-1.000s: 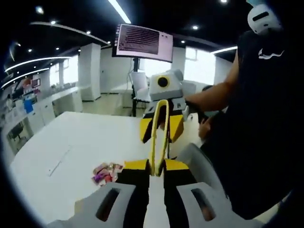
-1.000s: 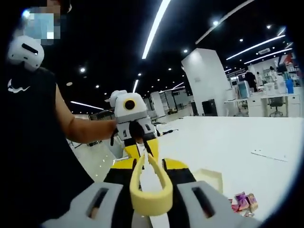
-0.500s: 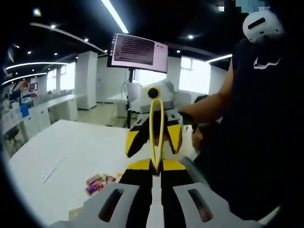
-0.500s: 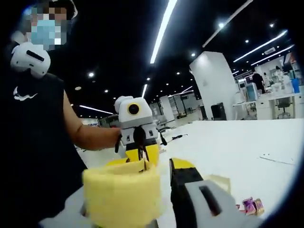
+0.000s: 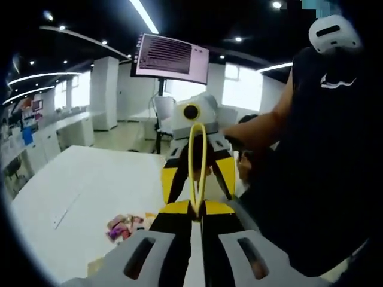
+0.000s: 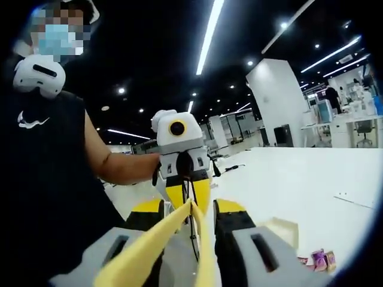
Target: Place the target food into the container with the food tongs after gripping and lifting it, then release it inside without dropping or visibly crushing the food.
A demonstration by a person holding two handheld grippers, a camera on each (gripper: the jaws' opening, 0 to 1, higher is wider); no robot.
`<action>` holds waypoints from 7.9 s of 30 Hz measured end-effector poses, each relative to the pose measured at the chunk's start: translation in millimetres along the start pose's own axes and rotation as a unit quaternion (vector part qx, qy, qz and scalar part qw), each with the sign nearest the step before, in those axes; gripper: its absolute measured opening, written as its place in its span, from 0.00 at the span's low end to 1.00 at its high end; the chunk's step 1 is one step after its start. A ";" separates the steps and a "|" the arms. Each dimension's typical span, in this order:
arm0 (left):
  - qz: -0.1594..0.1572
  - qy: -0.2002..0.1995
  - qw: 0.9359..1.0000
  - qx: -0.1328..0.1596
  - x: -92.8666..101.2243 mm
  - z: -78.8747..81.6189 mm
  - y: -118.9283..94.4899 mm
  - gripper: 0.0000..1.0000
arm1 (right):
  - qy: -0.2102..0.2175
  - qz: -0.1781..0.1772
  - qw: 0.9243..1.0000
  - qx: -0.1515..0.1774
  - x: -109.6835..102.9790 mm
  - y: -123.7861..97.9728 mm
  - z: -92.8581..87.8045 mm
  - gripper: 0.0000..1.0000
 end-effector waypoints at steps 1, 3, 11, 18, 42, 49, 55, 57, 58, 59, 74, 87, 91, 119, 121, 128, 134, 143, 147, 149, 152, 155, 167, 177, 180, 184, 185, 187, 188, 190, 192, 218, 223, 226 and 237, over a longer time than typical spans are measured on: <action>0.001 -0.001 1.000 0.001 -0.3 0.4 -0.2 0.01 | -0.003 -0.003 1.000 0.000 0.3 -0.7 0.2 0.30; -0.001 -0.002 1.000 -0.001 0.0 1.4 0.2 0.01 | -0.007 -0.004 1.000 -0.001 0.0 -1.6 -0.3 0.25; -0.014 0.001 1.000 -0.010 2.4 0.8 0.4 0.09 | 0.015 -0.039 0.999 -0.009 2.6 -6.6 -4.9 0.20; 0.011 0.020 1.000 -0.006 1.9 5.8 1.3 0.11 | -0.014 -0.025 1.000 -0.002 3.7 1.0 -1.2 0.20; 0.070 -0.055 0.994 0.057 -1.9 -2.6 -19.6 0.21 | -0.028 -0.035 0.999 0.026 1.5 -7.0 9.2 0.23; 0.053 -0.069 0.994 0.061 -0.8 -5.1 -20.0 0.17 | -0.033 -0.029 0.998 0.040 -2.0 -9.4 18.1 0.24; 0.046 -0.074 0.994 0.073 1.3 -0.2 -20.8 0.16 | -0.042 -0.023 0.998 0.029 -6.4 -7.0 20.4 0.24; 0.044 -0.071 0.994 0.073 1.9 2.0 -21.8 0.17 | -0.042 -0.021 0.998 0.030 -7.5 -7.7 21.0 0.24; 0.044 -0.069 0.994 0.074 2.0 2.8 -22.2 0.17 | -0.042 -0.021 0.998 0.030 -7.5 -8.0 21.0 0.24; 0.047 -0.065 0.994 0.074 1.4 3.0 -22.9 0.19 | -0.041 -0.019 0.999 0.030 -7.7 -8.0 20.9 0.24; 0.043 -0.034 0.997 0.048 6.3 12.0 -16.1 0.06 | -0.046 -0.007 0.999 0.012 -15.6 -8.0 17.3 0.20; 0.034 -0.040 0.998 0.027 6.4 17.1 -12.6 0.08 | -0.047 -0.005 0.999 0.014 -12.4 -11.0 18.3 0.21; 0.050 -0.018 0.998 0.043 2.2 19.5 -14.6 0.10 | -0.044 -0.008 0.999 0.025 -11.8 -10.8 23.1 0.19; 0.272 -0.014 0.961 -0.044 13.3 -95.8 -61.2 0.95 | -0.125 -0.088 0.988 -0.037 8.1 -26.6 30.3 0.24; 0.291 -0.022 0.956 -0.044 18.0 -107.4 -64.2 0.97 | -0.120 -0.101 0.987 -0.041 11.3 -28.6 26.4 0.23; 0.293 -0.050 0.953 -0.062 42.7 -149.1 -60.6 0.99 | -0.109 -0.129 0.985 -0.032 21.8 -41.1 20.8 0.24; 0.312 -0.043 0.945 -0.094 63.0 -179.4 -50.5 0.99 | -0.114 -0.158 0.980 -0.040 25.8 -50.5 20.8 0.24; 0.312 -0.083 0.942 -0.091 76.2 -195.0 -32.6 0.94 | -0.103 -0.165 0.978 -0.069 29.2 -56.1 6.4 0.24; 0.312 -0.107 0.940 -0.090 82.1 -204.1 -26.0 0.99 | -0.097 -0.177 0.977 -0.075 31.3 -60.3 -0.8 0.25; 0.312 -0.110 0.939 -0.092 84.2 -207.2 -22.4 0.99 | -0.098 -0.177 0.976 -0.078 32.8 -62.9 -4.9 0.25; 0.318 -0.118 0.937 -0.087 81.8 -209.6 -17.8 0.99 | -0.101 -0.184 0.975 -0.079 36.0 -66.8 -9.5 0.25; 0.314 -0.115 0.938 -0.094 82.4 -211.0 -16.9 0.99 | -0.097 -0.191 0.973 -0.083 40.3 -70.3 -13.9 0.26; 0.305 -0.118 0.939 -0.103 83.6 -216.6 -12.0 0.99 | -0.101 -0.200 0.968 -0.111 56.3 -75.9 -29.3 0.27; 0.306 -0.121 0.940 -0.095 84.1 -217.3 -10.9 0.99 | -0.101 -0.211 0.963 -0.131 80.2 -80.6 -41.0 0.28; 0.305 -0.120 0.940 -0.095 83.9 -218.2 -10.5 0.99 | -0.101 -0.217 0.961 -0.136 86.4 -80.4 -46.9 0.28; 0.312 -0.125 0.937 -0.092 83.0 -219.0 -12.4 0.99 | -0.111 -0.231 0.955 -0.146 94.0 -78.7 -56.3 0.28; 0.313 -0.124 0.937 -0.092 82.9 -219.2 -12.5 0.99 | -0.110 -0.229 0.956 -0.144 95.3 -77.7 -58.4 0.27; 0.309 -0.123 0.938 -0.097 83.6 -219.6 -11.3 0.99 | -0.113 -0.228 0.956 -0.146 99.5 -77.1 -62.4 0.27; 0.307 -0.124 0.938 -0.097 83.8 -220.0 -11.0 0.99 | -0.116 -0.231 0.954 -0.150 101.7 -76.8 -65.0 0.27; 0.307 -0.123 0.939 -0.098 83.5 -220.6 -10.8 0.99 | -0.115 -0.231 0.954 -0.154 105.9 -76.8 -68.6 0.27; 0.309 -0.128 0.937 -0.102 83.1 -222.1 -10.9 0.99 | -0.112 -0.234 0.953 -0.156 110.2 -77.6 -71.7 0.27; 0.311 -0.134 0.934 -0.113 83.3 -225.7 -11.5 0.98 | -0.085 -0.262 0.938 -0.210 160.8 -74.3 -120.3 0.27; 0.311 -0.137 0.934 -0.114 83.1 -226.7 -11.9 0.97 | -0.091 -0.265 0.934 -0.220 163.5 -71.0 -129.3 0.26; 0.310 -0.140 0.933 -0.114 83.0 -226.5 -11.6 0.97 | -0.096 -0.268 0.931 -0.229 167.7 -70.5 -135.1 0.26; 0.315 -0.147 0.931 -0.111 81.9 -227.5 -12.7 0.97 | -0.130 -0.280 0.912 -0.269 182.5 -66.6 -151.0 0.27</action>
Point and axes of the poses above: the point that each gripper's makers call its tool centre point, and the gripper's own axes: y roughly forward along the fingers, x roughly to its right, z roughly out of its top, the point moved 8 cm from there along -y, roughly backward along the fingers, and after that the axes turned 15 degrees about y, right-handed, at the moved point
